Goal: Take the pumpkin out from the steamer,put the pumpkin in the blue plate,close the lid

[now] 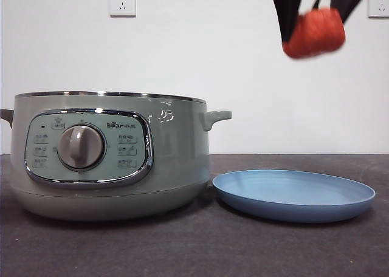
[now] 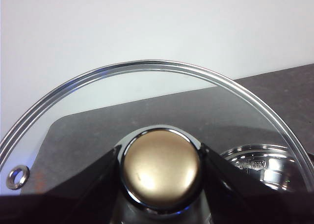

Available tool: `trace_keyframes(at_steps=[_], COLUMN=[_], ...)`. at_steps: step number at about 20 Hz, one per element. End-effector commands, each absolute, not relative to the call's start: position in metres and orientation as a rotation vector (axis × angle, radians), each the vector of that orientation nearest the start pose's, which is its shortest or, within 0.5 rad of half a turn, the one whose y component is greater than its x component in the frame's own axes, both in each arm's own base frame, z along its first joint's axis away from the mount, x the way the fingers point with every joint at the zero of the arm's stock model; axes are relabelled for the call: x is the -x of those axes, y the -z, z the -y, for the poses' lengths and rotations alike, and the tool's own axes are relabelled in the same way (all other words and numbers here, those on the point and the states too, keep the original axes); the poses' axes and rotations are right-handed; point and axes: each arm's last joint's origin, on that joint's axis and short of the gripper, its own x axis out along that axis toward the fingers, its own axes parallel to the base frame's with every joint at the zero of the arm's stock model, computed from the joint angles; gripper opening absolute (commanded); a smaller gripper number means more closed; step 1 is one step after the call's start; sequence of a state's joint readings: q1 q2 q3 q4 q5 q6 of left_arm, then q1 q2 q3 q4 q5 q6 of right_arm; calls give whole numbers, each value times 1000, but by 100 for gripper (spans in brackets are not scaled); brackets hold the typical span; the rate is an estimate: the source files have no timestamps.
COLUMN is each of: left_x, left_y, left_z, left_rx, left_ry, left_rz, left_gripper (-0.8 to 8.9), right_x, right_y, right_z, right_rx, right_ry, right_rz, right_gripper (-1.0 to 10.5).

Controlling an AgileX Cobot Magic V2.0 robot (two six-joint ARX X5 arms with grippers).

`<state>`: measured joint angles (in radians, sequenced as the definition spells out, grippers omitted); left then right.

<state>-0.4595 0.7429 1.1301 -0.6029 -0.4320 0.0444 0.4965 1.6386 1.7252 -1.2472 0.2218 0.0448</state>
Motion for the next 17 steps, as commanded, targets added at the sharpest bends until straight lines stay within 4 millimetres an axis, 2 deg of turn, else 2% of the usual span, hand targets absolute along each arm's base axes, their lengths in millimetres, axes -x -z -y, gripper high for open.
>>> trace_keyframes(at_steps=[1, 6, 10, 13, 15, 17], left_x=[-111, -119, -130, -138, -143, -144], left_y=[-418, -416, -411, -409, -407, -407], left_z=[41, 45, 52, 56, 59, 60], left_rx=[-118, -130, -140, -148, -152, -148], left_ry=[26, 28, 78, 80, 84, 108], left_rz=[-130, -154, -185, -205, -214, -212], left_gripper=[-9, -9, -9, -9, -9, -9], right_x=[-283, -280, -277, -276, -275, -275], right_y=[-331, -260, -221, -203, -197, -195], right_z=[-147, -153, -151, -147, -144, -143], right_rx=[359, 347, 329, 255, 254, 247], right_ry=[-197, -229, -252, -332, -326, -338], right_rz=[-1123, -1107, -1093, -1113, -1122, -1134], right_gripper=[-10, -10, -7, 1, 11, 128])
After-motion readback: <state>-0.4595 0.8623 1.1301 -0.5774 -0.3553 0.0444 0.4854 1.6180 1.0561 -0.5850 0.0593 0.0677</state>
